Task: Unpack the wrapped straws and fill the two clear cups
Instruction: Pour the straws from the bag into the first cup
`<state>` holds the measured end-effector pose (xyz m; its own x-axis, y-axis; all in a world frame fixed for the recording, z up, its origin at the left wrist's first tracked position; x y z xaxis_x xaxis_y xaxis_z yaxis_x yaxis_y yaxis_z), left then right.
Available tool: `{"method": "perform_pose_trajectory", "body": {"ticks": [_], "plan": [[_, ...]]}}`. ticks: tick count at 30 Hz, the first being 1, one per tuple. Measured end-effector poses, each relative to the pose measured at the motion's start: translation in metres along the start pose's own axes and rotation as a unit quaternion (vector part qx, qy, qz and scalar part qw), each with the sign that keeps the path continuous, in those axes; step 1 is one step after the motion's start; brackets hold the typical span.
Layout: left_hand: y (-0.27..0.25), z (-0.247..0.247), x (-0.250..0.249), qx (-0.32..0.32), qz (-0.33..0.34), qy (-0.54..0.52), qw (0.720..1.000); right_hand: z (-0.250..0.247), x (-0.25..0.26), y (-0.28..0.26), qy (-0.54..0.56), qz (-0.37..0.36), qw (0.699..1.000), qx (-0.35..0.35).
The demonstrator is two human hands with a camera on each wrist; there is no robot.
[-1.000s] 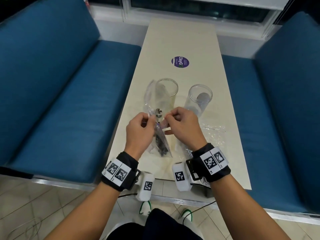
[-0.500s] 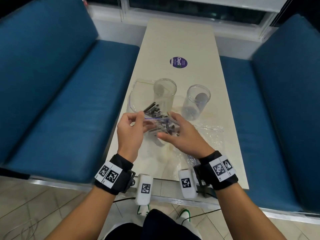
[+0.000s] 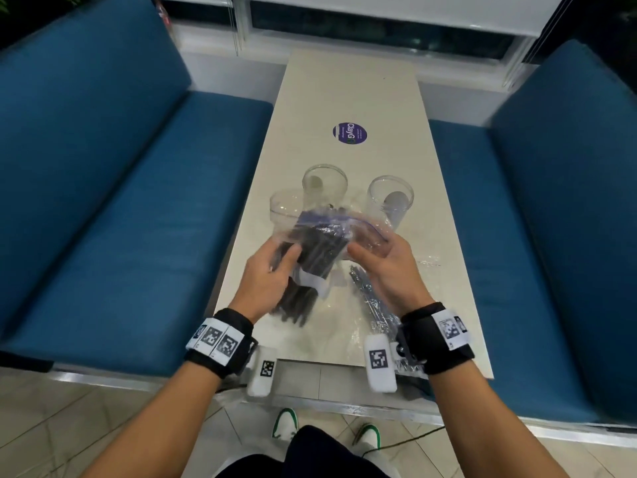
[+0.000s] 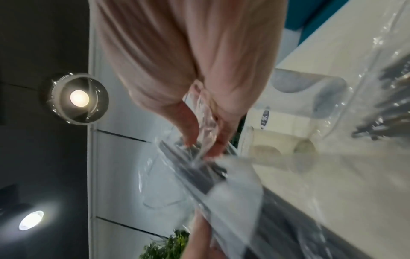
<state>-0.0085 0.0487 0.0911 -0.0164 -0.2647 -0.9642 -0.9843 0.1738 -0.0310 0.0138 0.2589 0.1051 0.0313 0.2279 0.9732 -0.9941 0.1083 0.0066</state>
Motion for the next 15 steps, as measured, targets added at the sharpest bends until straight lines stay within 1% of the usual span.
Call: {"method": "perform_pose_trajectory", "body": {"ticks": [2,4,7,11,13,15], "plan": [[-0.005,0.005,-0.004,0.001,0.004,-0.038,0.999,0.003,-0.011,-0.002,0.033,0.004,0.998,-0.045],[-0.007,0.008,-0.006,0.004,-0.003,-0.063,0.998,0.011,-0.016,-0.007,0.042,0.009,0.997,-0.066],[-0.009,0.012,-0.009,0.002,-0.012,-0.085,0.996,0.027,-0.016,-0.013,-0.033,-0.011,0.998,-0.056],[-0.003,-0.004,-0.003,-0.062,-0.012,-0.118,0.991,0.040,-0.020,-0.018,-0.122,-0.014,0.991,-0.046],[-0.001,-0.005,0.000,-0.066,-0.022,-0.140,0.988,0.042,-0.020,-0.019,-0.132,-0.024,0.989,-0.056],[-0.001,0.001,0.003,-0.040,-0.047,-0.163,0.985,0.042,-0.018,-0.020,-0.097,-0.035,0.991,-0.083]]}}
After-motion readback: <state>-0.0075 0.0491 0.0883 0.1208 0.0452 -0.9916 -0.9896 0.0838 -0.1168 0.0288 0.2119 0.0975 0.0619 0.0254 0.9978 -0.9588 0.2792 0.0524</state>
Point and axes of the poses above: each hand's wrist, its own y-axis towards the middle knuckle, its own z-axis out of the palm, x = y × z, the point moved 8 cm from there along y, towards the middle knuckle, and after that the axes turned 4 degrees about -z, right-handed, at the moved point
